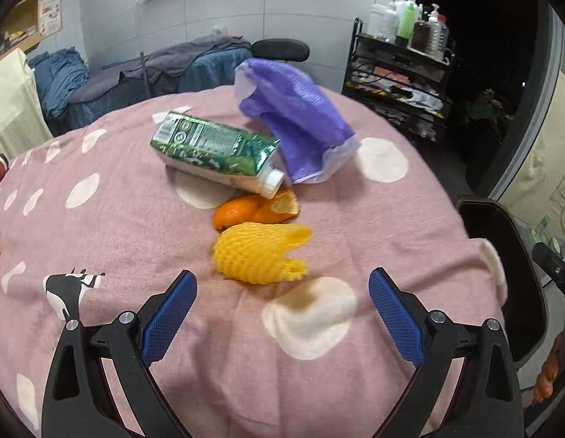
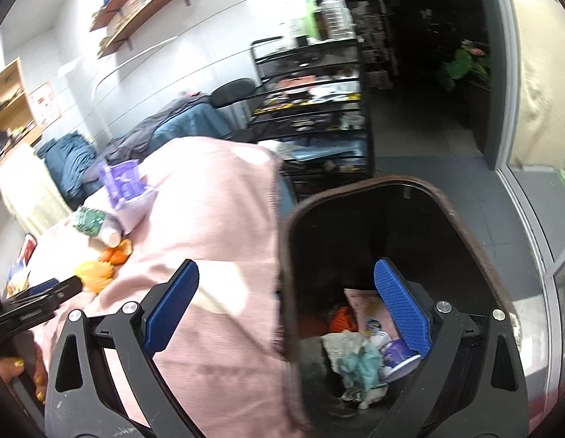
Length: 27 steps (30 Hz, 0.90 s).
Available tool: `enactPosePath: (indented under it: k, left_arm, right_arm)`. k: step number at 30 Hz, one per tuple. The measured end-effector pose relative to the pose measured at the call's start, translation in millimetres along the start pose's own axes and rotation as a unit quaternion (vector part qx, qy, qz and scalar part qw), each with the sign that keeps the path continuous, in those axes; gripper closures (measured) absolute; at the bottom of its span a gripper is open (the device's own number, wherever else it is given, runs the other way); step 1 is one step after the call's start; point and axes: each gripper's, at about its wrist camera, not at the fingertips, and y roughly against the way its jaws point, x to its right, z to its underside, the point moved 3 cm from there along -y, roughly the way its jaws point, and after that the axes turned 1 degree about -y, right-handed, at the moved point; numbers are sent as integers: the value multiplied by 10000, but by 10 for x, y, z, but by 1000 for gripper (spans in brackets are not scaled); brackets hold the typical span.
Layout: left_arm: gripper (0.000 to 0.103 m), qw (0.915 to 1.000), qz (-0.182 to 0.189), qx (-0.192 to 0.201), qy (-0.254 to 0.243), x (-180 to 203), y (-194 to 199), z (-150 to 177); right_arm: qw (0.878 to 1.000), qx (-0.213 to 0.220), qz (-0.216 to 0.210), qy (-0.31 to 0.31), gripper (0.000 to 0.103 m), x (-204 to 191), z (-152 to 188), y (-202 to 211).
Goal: Collect trash
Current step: 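Return the left gripper to the bed and grasp the yellow foam net, then grasp the purple tissue bag with the right gripper and lift it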
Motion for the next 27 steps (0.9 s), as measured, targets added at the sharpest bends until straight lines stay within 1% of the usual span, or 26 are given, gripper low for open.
enactPosePath:
  k: [2, 8, 11, 13, 14, 15, 16, 17, 18, 21, 24, 27]
  left_arm:
    - [12, 9999, 7, -118, 4, -52, -78, -23]
    - [20, 9989, -222, -395, -83, -146, -311, -115]
    - [31, 9983, -177, -544, -52, -185, -411, -125]
    - [47, 9979, -114, -644, 0, -206, -448, -107]
    - [51, 9979, -89, -644, 30, -215, -444, -96]
    - [57, 9981, -72, -611, 85, -236, -423, -89]
    - [68, 9984, -38, -548, 161, -266, -390, -87]
    - [73, 9985, -10, -495, 227, -293, -364, -86]
    - [82, 9986, 22, -425, 305, -329, -323, -78]
    - [85, 9988, 53, -211, 436, -380, -198, -64]
    - [85, 9987, -24, 101, 490, -414, -22, -52]
    - [85, 9981, -47, 314, 529, -433, 123, -28]
  right_arm:
    - [9999, -27, -101, 100, 8, -111, -1, -20]
    - [9984, -109, -380, 416, 8, -429, -14, -58]
    - [9975, -130, -463, 514, 8, -552, -29, -82]
    - [9970, -139, -502, 568, 8, -614, -38, -88]
    - [9967, -146, -536, 595, 8, -646, -45, -94]
    - [9963, -157, -571, 617, 8, -677, -53, -101]
    - [9961, -163, -590, 631, 8, -695, -55, -106]
    - [9957, -169, -628, 661, 8, -726, -61, -117]
    - [9954, -170, -654, 686, 8, -751, -67, -124]
    - [9939, -179, -723, 808, 8, -859, -93, -161]
    - [9921, -195, -800, 947, 8, -972, -135, -227]
    - [9898, -227, -864, 1113, 8, -1115, -179, -310]
